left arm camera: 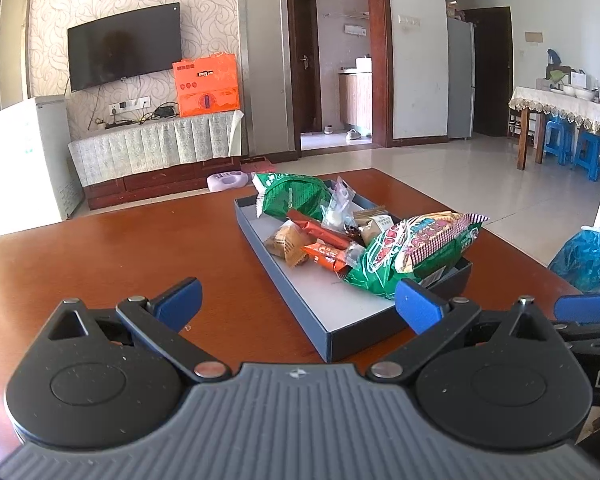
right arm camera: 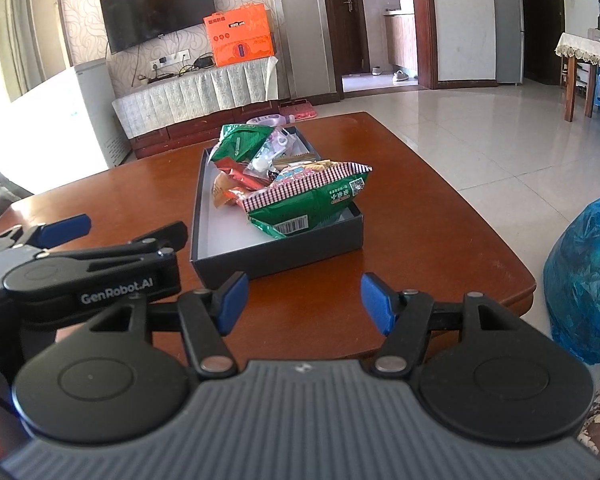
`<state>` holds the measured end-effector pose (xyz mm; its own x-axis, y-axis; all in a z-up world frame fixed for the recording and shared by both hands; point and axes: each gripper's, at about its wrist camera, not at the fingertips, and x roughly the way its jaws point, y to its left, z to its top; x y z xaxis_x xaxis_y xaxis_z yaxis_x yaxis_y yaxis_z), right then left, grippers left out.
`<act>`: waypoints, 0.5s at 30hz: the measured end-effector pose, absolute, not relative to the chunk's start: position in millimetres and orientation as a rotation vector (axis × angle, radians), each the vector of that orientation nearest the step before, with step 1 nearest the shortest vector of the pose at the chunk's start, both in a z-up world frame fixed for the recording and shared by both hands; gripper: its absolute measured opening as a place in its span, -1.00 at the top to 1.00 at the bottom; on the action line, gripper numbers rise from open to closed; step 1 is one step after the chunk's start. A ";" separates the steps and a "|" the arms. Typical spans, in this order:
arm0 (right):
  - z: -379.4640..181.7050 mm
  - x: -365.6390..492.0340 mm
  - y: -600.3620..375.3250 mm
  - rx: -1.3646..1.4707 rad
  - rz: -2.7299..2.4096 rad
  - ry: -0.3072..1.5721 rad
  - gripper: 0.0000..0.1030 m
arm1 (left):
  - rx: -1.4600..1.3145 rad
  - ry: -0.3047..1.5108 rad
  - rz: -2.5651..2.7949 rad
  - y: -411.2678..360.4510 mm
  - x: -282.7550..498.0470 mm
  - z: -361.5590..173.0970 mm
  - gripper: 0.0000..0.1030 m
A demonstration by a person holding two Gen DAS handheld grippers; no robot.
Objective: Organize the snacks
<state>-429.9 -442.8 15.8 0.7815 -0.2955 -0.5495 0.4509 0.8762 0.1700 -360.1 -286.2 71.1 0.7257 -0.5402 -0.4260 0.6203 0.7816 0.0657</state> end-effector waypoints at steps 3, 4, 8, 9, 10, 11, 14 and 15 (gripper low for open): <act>15.5 -430.2 -443.3 0.303 -0.410 0.540 -0.26 | 0.208 0.405 -0.644 -286.1 -359.3 70.7 -1.00; 15.5 -430.0 -443.4 0.304 -0.409 0.540 -0.26 | 0.208 0.404 -0.645 -285.5 -359.7 70.8 -1.00; 14.8 -430.2 -443.1 0.308 -0.410 0.542 -0.26 | 0.210 0.402 -0.645 -285.5 -359.6 70.4 -1.00; 14.7 -430.2 -443.1 0.308 -0.410 0.542 -0.26 | 0.209 0.403 -0.646 -285.4 -359.1 70.3 -1.00; 14.6 -430.4 -442.9 0.308 -0.411 0.542 -0.26 | 0.208 0.403 -0.646 -286.0 -359.8 70.6 -1.00; 14.6 -430.5 -443.0 0.308 -0.411 0.542 -0.26 | 0.208 0.403 -0.646 -286.1 -359.9 70.6 -1.00; 14.0 -430.9 -442.8 0.310 -0.411 0.543 -0.26 | 0.207 0.409 -0.652 -285.8 -359.6 70.0 -1.00; 13.9 -431.3 -442.5 0.310 -0.411 0.543 -0.26 | 0.209 0.409 -0.650 -286.0 -359.5 69.2 -1.00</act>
<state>-431.3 -442.5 13.9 0.7787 -0.2936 -0.5545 0.4542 0.8735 0.1752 -359.5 -286.0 69.2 0.7204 -0.5430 -0.4315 0.6242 0.7788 0.0619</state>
